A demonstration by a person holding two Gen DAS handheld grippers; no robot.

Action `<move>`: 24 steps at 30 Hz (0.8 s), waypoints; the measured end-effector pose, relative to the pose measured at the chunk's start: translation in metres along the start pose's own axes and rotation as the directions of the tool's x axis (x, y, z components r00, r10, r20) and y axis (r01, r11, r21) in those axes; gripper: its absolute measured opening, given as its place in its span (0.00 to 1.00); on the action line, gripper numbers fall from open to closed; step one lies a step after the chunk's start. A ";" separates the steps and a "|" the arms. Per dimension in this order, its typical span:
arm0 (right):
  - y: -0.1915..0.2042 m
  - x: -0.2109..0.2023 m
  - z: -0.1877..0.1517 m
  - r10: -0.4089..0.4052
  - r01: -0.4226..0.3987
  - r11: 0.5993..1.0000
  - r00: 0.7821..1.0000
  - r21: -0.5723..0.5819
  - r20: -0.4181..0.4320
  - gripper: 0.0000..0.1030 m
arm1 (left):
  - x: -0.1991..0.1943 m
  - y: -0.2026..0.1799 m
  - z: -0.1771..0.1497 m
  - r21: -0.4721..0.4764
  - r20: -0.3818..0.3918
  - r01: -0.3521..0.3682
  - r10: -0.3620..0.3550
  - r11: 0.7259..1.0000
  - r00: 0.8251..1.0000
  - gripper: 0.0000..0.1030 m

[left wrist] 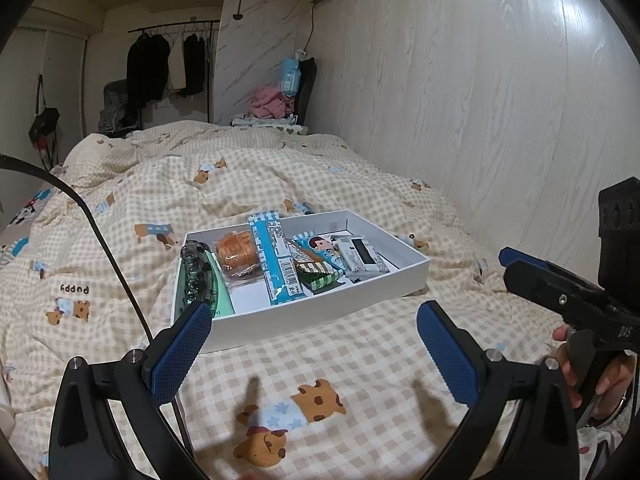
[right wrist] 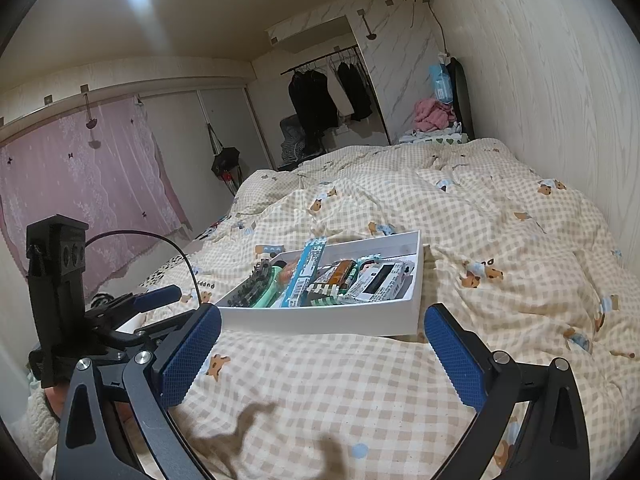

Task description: Organize objects

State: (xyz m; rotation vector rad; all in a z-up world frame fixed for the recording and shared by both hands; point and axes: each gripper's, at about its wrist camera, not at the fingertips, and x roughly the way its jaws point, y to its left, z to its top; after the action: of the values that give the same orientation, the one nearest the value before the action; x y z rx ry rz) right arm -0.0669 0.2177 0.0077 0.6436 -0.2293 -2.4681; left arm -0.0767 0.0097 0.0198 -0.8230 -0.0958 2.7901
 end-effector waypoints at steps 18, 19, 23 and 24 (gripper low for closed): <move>-0.001 0.001 -0.001 0.003 -0.003 1.000 1.000 0.004 -0.003 0.99 | -0.005 -0.004 0.001 0.015 0.028 -0.030 0.029 0.999 0.999 1.00; -0.001 0.001 -0.001 0.003 -0.003 1.000 1.000 0.004 -0.003 0.99 | -0.005 -0.005 0.001 0.019 0.027 -0.031 0.031 0.999 0.999 1.00; -0.001 0.001 -0.001 0.003 -0.003 1.000 1.000 0.005 -0.003 0.99 | -0.004 -0.005 0.001 0.021 0.024 -0.031 0.031 0.999 0.999 1.00; -0.001 0.001 -0.001 0.003 -0.003 1.000 1.000 0.005 -0.003 0.99 | -0.004 -0.005 0.001 0.019 0.023 -0.030 0.030 0.999 0.999 1.00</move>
State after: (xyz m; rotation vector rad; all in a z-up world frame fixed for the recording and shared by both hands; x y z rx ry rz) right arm -0.0674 0.2181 0.0064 0.6489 -0.2344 -2.4646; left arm -0.0730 0.0134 0.0232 -0.7951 -0.0604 2.8241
